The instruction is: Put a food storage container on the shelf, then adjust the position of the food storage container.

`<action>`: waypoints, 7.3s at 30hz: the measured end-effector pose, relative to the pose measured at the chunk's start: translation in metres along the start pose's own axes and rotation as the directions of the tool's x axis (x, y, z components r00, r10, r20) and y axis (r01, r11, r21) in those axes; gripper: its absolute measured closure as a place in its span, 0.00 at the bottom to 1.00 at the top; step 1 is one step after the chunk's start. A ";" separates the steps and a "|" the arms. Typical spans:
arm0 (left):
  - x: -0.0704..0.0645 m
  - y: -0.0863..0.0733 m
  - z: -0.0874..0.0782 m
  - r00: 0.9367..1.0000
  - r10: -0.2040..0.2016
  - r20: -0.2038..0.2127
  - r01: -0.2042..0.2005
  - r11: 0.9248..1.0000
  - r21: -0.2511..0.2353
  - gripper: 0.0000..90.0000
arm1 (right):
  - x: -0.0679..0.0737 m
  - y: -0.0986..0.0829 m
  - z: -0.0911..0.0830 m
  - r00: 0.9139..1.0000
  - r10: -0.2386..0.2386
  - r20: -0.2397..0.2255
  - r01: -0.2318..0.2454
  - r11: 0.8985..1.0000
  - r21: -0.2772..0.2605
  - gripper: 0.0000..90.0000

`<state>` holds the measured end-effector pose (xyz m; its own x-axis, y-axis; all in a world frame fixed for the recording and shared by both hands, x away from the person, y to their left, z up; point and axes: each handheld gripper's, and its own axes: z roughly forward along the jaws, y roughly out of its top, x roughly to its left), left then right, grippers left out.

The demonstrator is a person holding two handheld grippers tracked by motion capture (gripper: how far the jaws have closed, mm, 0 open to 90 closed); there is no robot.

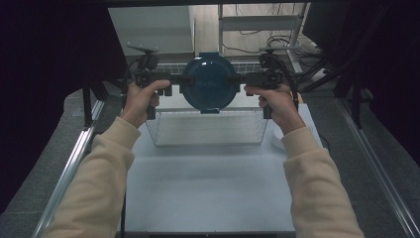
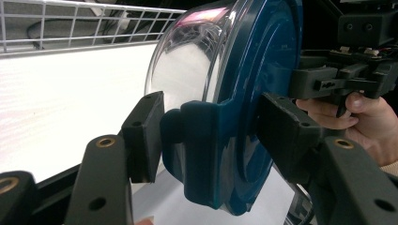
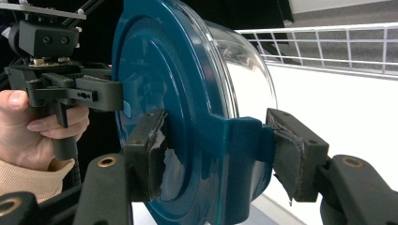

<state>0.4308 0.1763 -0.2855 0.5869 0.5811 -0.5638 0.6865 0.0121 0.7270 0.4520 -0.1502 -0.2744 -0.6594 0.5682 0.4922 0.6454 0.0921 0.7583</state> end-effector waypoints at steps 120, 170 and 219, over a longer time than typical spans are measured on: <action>0.032 -0.265 -0.015 0.955 0.141 -0.263 -0.103 0.983 0.152 0.26 | -0.021 -0.251 -0.028 0.946 -0.235 0.223 0.180 0.953 0.242 0.20; 0.052 -0.266 -0.010 0.957 0.096 -0.273 -0.049 0.983 0.174 0.26 | -0.196 -0.100 -0.069 0.808 -0.077 0.584 -0.066 0.973 0.220 0.96; 0.056 -0.264 -0.018 0.973 0.040 -0.229 -0.006 0.989 0.147 0.26 | -0.190 -0.122 -0.056 0.803 -0.361 0.474 0.124 0.880 0.459 0.99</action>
<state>0.2748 0.2198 -0.5020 0.4999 0.7520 -0.4296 0.7384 -0.1108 0.6652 0.4769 -0.3146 -0.4365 -0.5798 0.8107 -0.0808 0.6630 0.5271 0.5316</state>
